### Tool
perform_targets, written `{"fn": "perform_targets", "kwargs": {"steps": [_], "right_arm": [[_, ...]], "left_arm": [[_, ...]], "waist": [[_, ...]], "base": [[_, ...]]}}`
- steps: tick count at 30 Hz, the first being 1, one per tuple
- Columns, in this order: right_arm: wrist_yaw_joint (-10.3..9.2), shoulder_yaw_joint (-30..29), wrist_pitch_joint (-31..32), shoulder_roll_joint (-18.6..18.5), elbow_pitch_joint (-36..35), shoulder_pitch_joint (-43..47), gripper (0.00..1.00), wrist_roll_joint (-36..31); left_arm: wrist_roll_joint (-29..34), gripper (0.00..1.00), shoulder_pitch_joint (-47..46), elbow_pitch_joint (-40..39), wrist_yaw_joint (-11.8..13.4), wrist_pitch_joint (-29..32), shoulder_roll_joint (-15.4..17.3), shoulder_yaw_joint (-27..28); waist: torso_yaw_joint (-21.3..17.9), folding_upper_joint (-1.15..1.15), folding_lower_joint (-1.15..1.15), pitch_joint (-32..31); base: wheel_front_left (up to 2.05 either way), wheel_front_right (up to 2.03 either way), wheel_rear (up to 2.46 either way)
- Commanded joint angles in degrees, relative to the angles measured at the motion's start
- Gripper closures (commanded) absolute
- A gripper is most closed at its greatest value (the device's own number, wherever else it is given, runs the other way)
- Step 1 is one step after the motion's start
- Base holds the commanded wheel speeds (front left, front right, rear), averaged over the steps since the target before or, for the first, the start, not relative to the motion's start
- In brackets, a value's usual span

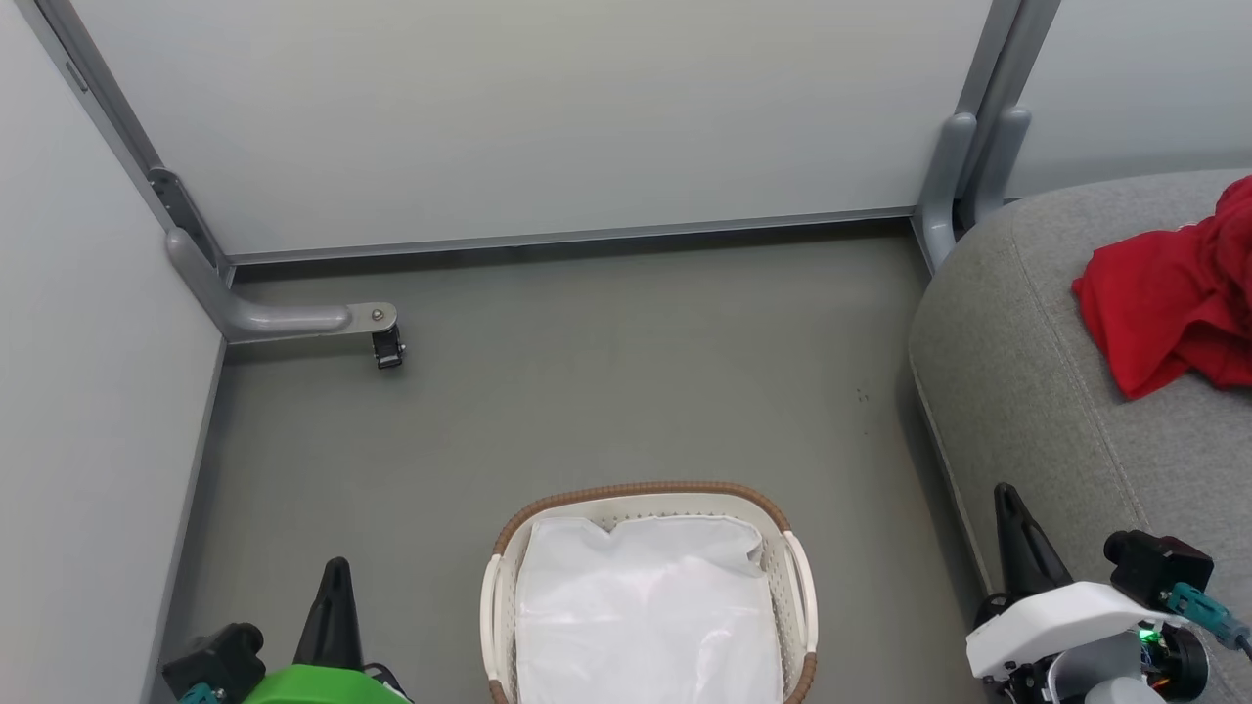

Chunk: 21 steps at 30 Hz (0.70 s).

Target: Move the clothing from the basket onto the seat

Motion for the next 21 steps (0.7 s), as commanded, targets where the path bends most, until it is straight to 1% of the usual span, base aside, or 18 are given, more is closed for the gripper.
{"fn": "perform_targets", "kwargs": {"steps": [1, 21], "right_arm": [[-0.01, -0.4, 0.5, -0.3, -1.2, -1.1, 1.00, 2.5], [-0.02, -1.6, 5.2, -0.4, -2.2, -1.8, 1.00, 20.0]], "left_arm": [[-2.4, 1.00, -1.5, -1.0, -0.4, 0.5, 0.1, 0.7], [-18.4, 1.00, -3.4, -2.3, -1.4, 5.2, 0.1, 3.5]], "waist": [[0.0, 0.00, 0.00, 0.0], [-0.5, 0.00, 0.00, -0.2]], "base": [[0.00, 0.00, 0.00], [0.00, 0.00, 0.00]]}}
